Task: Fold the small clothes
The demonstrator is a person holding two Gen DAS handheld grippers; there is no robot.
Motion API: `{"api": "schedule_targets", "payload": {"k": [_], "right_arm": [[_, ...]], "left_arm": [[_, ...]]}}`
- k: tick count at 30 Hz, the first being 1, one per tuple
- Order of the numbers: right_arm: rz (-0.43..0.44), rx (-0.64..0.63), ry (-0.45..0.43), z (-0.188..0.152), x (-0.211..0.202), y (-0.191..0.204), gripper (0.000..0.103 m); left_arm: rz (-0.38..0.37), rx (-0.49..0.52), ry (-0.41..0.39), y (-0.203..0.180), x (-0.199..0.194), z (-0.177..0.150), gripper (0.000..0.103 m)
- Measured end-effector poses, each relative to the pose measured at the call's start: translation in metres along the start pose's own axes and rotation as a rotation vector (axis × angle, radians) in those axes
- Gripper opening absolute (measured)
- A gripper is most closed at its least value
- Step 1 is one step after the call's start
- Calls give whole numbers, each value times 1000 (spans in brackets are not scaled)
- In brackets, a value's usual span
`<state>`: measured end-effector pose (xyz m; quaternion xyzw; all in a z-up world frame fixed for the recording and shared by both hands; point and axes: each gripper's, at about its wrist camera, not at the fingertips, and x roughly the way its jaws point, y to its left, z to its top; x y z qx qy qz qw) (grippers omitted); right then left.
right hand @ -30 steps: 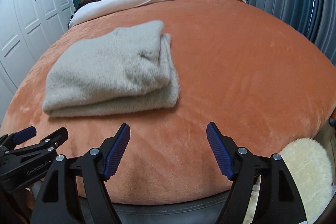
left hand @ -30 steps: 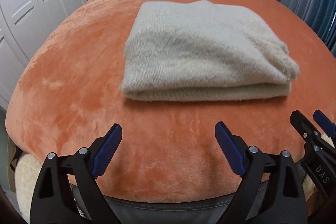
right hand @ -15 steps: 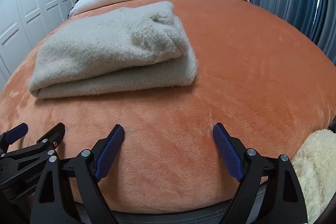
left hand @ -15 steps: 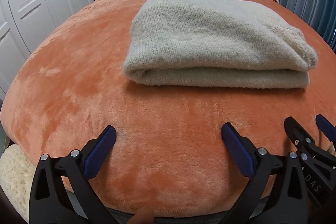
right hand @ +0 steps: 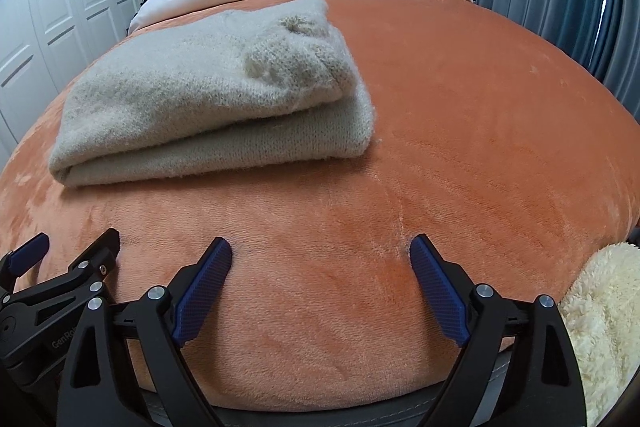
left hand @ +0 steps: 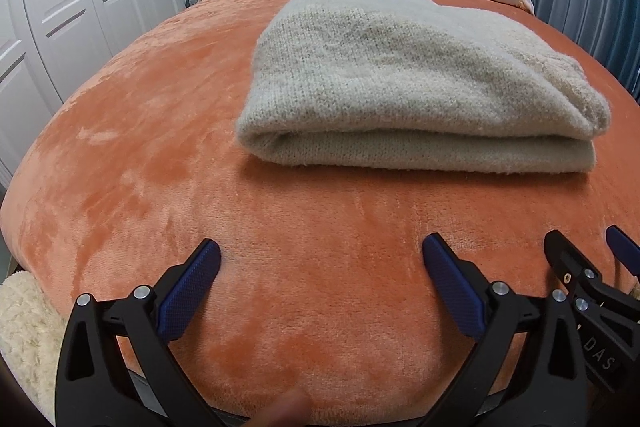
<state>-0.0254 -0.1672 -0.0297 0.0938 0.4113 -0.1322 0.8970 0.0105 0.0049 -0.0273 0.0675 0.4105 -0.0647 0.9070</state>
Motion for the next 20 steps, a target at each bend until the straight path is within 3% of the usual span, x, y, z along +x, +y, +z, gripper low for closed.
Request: {"api": "schedule_targets", "payload": {"k": [20], "right_arm": [[-2,-1,-1,0,0,0,89]], "left_arm": [[7,0,-4,-2,-1,-2,98]]}}
